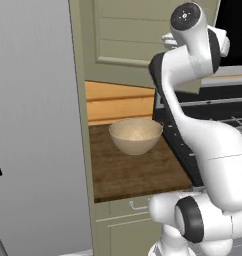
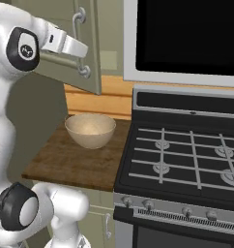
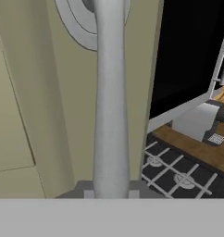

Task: Open the cabinet, pick up the bread from the cabinet and place it in the basket. Then move the basket to the dining counter.

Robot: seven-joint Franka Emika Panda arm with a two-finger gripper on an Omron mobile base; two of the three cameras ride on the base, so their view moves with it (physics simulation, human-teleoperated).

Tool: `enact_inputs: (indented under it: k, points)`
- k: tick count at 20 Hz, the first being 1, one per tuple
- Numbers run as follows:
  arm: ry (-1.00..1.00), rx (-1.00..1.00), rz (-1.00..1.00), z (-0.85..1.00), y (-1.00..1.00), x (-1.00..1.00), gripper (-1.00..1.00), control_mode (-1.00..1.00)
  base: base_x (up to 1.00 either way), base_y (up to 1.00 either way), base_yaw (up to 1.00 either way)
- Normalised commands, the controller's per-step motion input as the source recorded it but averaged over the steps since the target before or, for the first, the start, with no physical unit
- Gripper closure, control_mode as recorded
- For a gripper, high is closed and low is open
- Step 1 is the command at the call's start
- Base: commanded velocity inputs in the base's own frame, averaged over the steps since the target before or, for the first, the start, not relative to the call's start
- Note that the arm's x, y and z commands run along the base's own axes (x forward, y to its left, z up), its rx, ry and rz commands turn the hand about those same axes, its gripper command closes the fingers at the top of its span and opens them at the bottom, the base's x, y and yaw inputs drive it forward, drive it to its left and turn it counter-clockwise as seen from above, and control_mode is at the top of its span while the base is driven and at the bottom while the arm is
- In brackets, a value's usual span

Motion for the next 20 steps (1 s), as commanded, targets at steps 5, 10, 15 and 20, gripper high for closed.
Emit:
enact_inputs:
  k: [5, 10, 15, 20]
  points:
    - [0.02, 0.03, -0.10, 0.00, 0.40, -1.00, 1.00, -1.00, 0.00, 0.00, 0.00]
    - [0.00, 0.00, -0.01, -0.14, 0.56, -0.77, 1.00, -1.00, 0.00, 0.00, 0.00]
    - [0.00, 0.00, 0.00, -0.07, 0.43, -0.28, -1.00, -1.00, 0.00, 0.00, 0.00]
    - [0.00, 0.00, 0.00, 0.00, 0.04, 0.00, -1.00, -1.00, 0.00, 0.00, 0.00]
